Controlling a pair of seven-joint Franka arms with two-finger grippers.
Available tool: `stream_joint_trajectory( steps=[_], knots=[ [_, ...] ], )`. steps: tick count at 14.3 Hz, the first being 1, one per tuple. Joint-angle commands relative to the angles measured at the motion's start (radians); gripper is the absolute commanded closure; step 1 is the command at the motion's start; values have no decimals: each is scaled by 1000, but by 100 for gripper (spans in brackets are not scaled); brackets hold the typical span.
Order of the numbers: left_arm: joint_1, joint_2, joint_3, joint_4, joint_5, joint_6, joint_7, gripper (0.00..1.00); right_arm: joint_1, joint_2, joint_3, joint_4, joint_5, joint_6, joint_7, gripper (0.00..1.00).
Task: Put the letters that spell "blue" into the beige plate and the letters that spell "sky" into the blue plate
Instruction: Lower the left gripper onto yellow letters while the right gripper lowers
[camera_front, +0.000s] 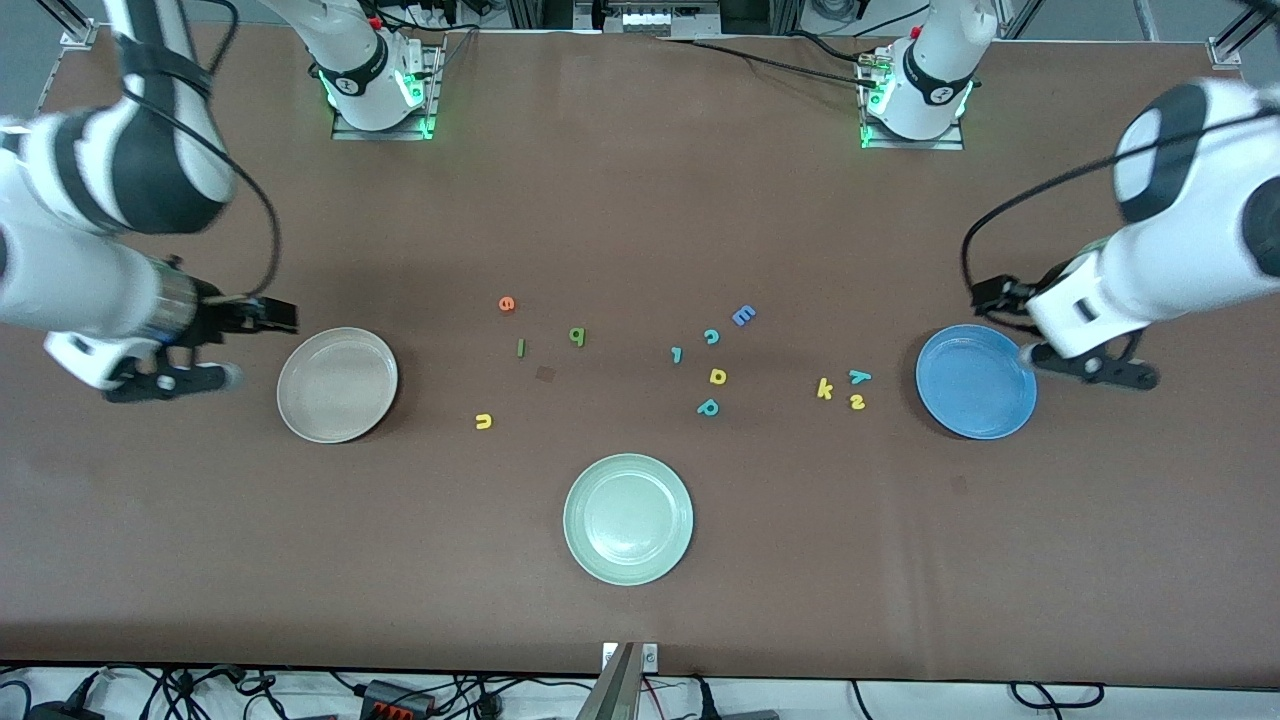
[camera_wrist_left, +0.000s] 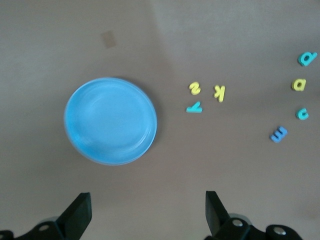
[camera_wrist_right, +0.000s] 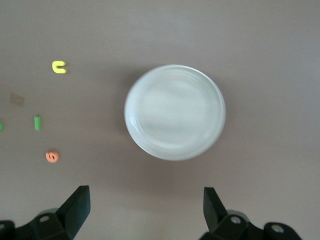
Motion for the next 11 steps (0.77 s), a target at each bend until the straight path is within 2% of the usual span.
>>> stream_joint_trajectory(
  steps=[1,6,8,11],
  knots=[
    [-44,53,-14,-50,-13,126,-84,0,82,25,-5,-79,-5,140,78,0],
    [-162,208,-12,-67,-5,301,-235,0,153,167,-5,-80,2,338,132,0],
    [-174,257,-11,-73,1,347,-237,0,173,241,-5,-52,2,415,135,0],
    [-174,285,-11,-149,7,510,-235,0,203,333,-5,14,1,459,214,0]
  ],
)
